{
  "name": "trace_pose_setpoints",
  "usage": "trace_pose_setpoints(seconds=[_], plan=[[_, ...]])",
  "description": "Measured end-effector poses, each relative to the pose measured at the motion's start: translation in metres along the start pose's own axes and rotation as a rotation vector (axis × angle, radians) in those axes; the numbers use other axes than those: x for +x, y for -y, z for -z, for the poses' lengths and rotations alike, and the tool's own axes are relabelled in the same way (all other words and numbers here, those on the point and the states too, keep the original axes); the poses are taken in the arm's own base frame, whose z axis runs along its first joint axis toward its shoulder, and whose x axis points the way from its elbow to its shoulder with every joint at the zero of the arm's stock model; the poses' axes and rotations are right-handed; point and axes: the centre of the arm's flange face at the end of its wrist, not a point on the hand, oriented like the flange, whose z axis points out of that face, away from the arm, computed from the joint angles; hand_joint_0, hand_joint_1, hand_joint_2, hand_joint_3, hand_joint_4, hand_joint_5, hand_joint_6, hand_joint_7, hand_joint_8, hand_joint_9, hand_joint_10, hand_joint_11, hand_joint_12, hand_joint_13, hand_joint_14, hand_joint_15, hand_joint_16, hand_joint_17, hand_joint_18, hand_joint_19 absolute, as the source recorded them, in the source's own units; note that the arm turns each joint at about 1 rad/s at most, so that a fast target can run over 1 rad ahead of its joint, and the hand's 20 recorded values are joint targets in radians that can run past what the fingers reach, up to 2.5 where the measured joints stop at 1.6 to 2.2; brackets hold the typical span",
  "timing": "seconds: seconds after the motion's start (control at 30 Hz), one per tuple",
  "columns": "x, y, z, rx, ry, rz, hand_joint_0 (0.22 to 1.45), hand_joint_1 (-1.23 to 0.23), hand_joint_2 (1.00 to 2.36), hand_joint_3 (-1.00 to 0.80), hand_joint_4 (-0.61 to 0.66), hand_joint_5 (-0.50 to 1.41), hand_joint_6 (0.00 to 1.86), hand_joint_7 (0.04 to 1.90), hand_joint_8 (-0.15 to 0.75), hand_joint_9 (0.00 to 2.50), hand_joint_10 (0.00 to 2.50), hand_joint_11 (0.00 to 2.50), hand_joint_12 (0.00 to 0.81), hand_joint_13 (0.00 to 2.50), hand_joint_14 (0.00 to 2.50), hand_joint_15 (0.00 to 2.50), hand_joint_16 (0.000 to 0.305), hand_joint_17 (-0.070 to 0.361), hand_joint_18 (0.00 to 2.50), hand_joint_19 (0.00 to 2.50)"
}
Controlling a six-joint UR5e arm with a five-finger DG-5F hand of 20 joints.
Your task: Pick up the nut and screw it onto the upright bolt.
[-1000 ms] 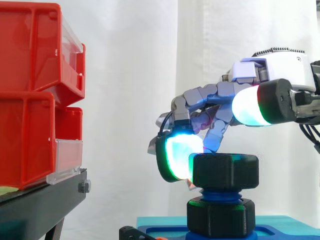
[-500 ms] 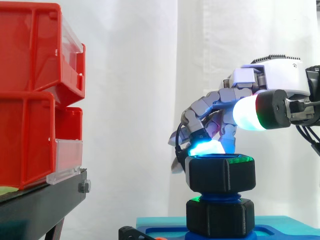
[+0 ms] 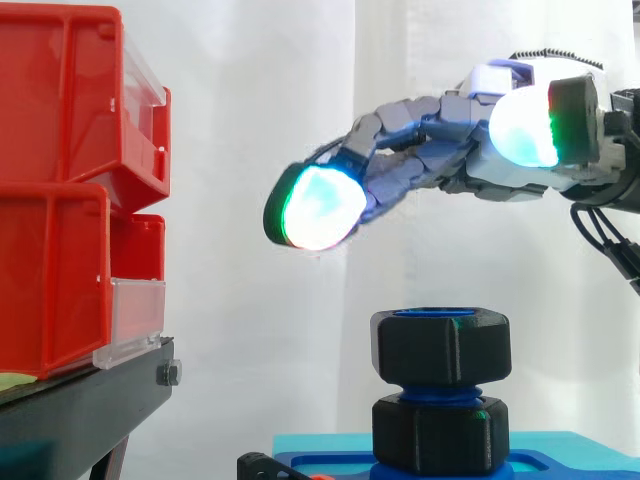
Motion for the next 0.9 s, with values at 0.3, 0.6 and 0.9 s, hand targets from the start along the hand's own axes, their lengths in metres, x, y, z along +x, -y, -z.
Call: trace_pose_setpoints(seconds=[0.3,0.6,0.9], plan=[[0.023,-0.017,-0.004,0.005,-0.025,-0.012,0.41,-0.1,1.0,-0.5,0.12,-0.21,0.5,0.59,0.225,0.17,0.0,0.0,0.371,0.0,0.0,0.0,0.056,0.126,0.0,0.0],[0.032,-0.024,-0.007,0.017,-0.025,-0.013,0.41,-0.03,1.0,-0.5,0.1,-0.23,0.5,0.59,0.187,0.0,0.0,0.0,0.362,0.0,0.0,0.0,0.059,0.133,0.0,0.0],[0.043,-0.024,-0.003,0.023,-0.025,-0.016,0.41,-0.02,1.0,-0.5,0.1,-0.23,0.5,0.6,0.186,0.0,0.0,0.0,0.361,0.0,0.0,0.0,0.059,0.133,0.0,0.0]])
